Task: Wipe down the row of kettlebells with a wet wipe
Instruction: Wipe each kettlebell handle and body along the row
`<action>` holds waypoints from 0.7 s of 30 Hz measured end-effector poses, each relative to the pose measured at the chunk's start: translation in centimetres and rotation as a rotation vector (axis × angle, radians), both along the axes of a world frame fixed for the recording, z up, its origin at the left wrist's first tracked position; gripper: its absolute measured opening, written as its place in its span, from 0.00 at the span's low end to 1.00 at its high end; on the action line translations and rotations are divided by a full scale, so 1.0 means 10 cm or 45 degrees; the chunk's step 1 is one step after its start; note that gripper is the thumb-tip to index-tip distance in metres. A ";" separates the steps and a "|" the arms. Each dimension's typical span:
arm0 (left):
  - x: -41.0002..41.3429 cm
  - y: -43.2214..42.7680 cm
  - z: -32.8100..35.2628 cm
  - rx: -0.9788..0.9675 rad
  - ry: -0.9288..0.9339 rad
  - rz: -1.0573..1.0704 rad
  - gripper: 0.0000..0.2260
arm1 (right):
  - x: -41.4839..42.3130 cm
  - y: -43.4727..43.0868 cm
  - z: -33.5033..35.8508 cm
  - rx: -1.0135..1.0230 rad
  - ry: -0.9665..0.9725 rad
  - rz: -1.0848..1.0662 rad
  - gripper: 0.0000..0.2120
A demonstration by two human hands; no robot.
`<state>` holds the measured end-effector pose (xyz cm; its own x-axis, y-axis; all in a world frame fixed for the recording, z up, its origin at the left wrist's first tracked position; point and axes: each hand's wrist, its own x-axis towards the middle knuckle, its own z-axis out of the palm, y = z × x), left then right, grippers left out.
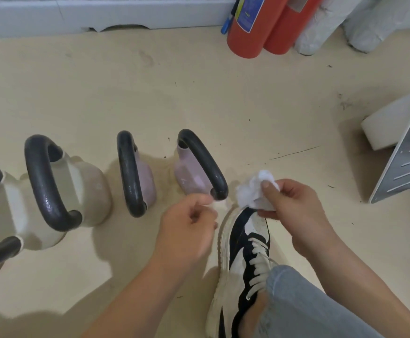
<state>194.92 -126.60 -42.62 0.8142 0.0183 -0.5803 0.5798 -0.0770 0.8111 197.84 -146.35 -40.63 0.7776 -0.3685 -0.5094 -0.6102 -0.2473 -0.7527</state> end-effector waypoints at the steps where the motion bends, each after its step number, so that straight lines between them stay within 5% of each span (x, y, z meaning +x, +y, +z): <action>1: -0.01 0.05 -0.06 0.031 0.029 0.013 0.10 | 0.05 0.01 -0.02 -0.114 -0.041 0.050 0.09; 3: -0.04 0.11 -0.17 0.046 0.090 0.011 0.09 | 0.17 0.13 -0.08 -0.195 -0.069 0.276 0.06; 7: -0.07 0.10 -0.28 0.056 0.117 -0.061 0.09 | 0.30 0.36 -0.22 0.035 0.046 0.617 0.18; 11: -0.07 0.09 -0.33 0.076 0.105 -0.078 0.10 | 0.16 0.29 -0.28 0.114 0.076 0.691 0.17; 17: -0.12 -0.04 -0.23 0.110 0.018 -0.079 0.10 | -0.10 0.24 -0.05 -0.121 0.226 0.809 0.10; 21: -0.13 -0.02 -0.19 -0.332 0.210 0.070 0.14 | -0.11 0.32 0.03 0.213 0.278 0.742 0.08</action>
<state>193.64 -126.85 -44.52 0.7108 -0.1069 -0.6953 0.7026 0.1567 0.6941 196.71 -143.14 -40.37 0.6983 0.1815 -0.6924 -0.5545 -0.4746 -0.6836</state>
